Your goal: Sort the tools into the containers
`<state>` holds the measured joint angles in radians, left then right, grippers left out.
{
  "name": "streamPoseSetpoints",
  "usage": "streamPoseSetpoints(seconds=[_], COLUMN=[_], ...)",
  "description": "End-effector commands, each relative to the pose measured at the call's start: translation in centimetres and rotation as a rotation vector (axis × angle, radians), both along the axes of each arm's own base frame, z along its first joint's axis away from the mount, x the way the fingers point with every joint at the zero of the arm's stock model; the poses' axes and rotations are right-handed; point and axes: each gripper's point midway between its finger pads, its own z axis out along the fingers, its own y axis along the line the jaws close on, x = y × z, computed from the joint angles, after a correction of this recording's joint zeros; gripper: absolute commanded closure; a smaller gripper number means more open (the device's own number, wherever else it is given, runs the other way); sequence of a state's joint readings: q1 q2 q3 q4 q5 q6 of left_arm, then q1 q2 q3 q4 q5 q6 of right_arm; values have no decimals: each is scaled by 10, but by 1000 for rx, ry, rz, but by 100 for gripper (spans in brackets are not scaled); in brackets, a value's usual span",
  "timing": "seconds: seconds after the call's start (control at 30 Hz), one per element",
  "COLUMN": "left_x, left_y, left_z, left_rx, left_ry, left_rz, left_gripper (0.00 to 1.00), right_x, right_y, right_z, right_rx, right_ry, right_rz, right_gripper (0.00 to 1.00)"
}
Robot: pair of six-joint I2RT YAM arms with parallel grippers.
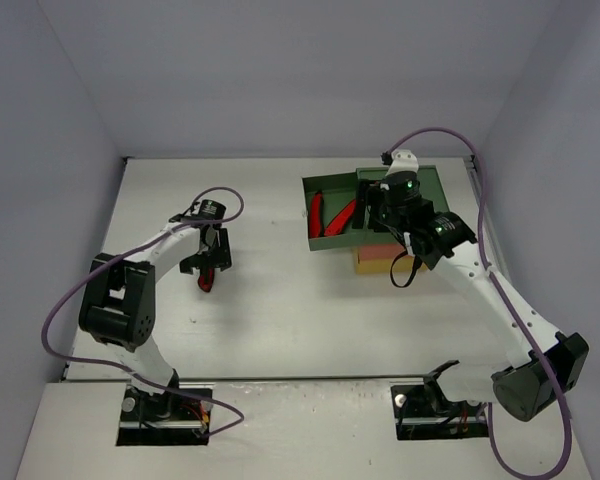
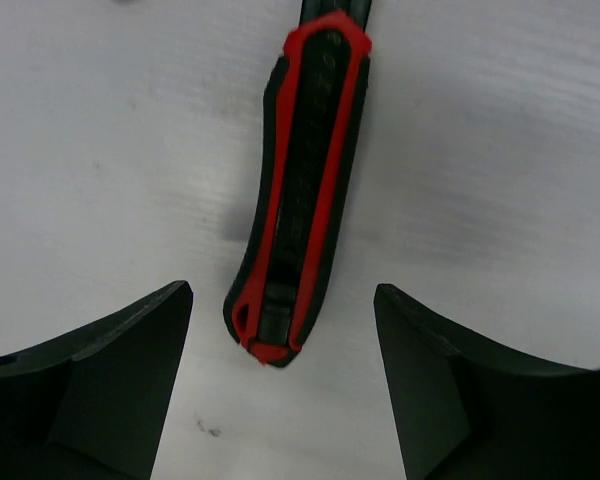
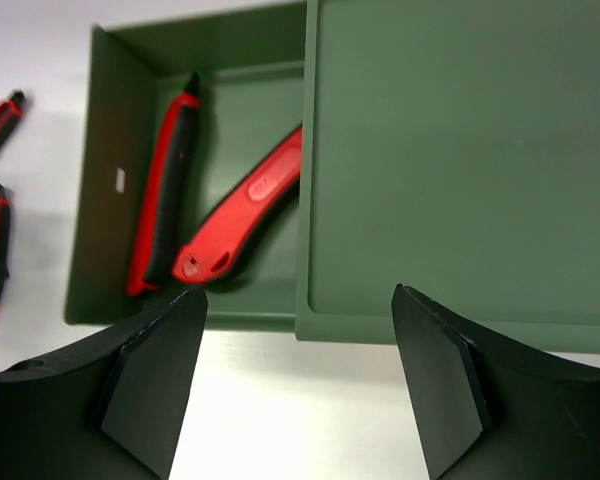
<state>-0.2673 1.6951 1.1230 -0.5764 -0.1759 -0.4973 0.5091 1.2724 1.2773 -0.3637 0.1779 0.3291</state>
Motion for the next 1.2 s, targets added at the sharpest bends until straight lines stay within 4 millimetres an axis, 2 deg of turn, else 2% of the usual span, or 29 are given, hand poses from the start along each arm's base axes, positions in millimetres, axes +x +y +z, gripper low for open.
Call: streamPoseSetpoints(seconds=[0.0,0.13,0.2,0.27,0.33,0.4,0.53,0.6,0.67,0.7,0.8,0.9,0.97,1.07,1.1,1.17], left_x=[40,49,51,52,52,52,55,56,57,53,48,50,53,64,71,76], left_y=[-2,0,2,-1,-5,-18,-56,-85,-110,-130,-182,-228,-260,-294,-305,-318], left_z=[12,-7,-14,-14,-9,13,92,151,198,236,304,343,360,361,349,344], left_rx=[-14,-36,-33,-52,-75,-149,-335,-451,-535,-592,-758,-906,-972,-982,-971,-977], left_ry=[-80,-43,-24,-23,-37,-89,-273,-397,-494,-568,-699,-759,-782,-766,-741,-726], left_rz=[-62,-72,-83,-89,-84,-73,-78,-95,-118,-156,-209,-244,-274,-309,-307,-303], left_gripper=[33,37,43,56,76,98,100,100,100,100,100,100,100,98,96,87], right_x=[-1,-4,-5,-6,-6,-8,-7,-8,-8,-9,-12,-13,-14,-17,-18,-20], right_y=[1,-6,-8,-9,-10,-11,-15,-16,-19,-21,-26,-31,-33,-36,-38,-40], right_z=[16,18,19,19,19,23,30,33,35,37,42,47,49,52,54,56], right_rx=[56,46,52,53,54,60,55,56,54,55,55,60,59,60,62,64], right_ry=[-57,-72,-76,-76,-78,-87,-108,-116,-124,-130,-147,-162,-168,-180,-186,-194], right_rz=[2,-21,-30,-37,-40,-45,-57,-58,-63,-69,-83,-96,-97,-104,-107,-111], right_gripper=[28,28,27,27,27,27,27,27,27,27,27,27,27,26,26,26])
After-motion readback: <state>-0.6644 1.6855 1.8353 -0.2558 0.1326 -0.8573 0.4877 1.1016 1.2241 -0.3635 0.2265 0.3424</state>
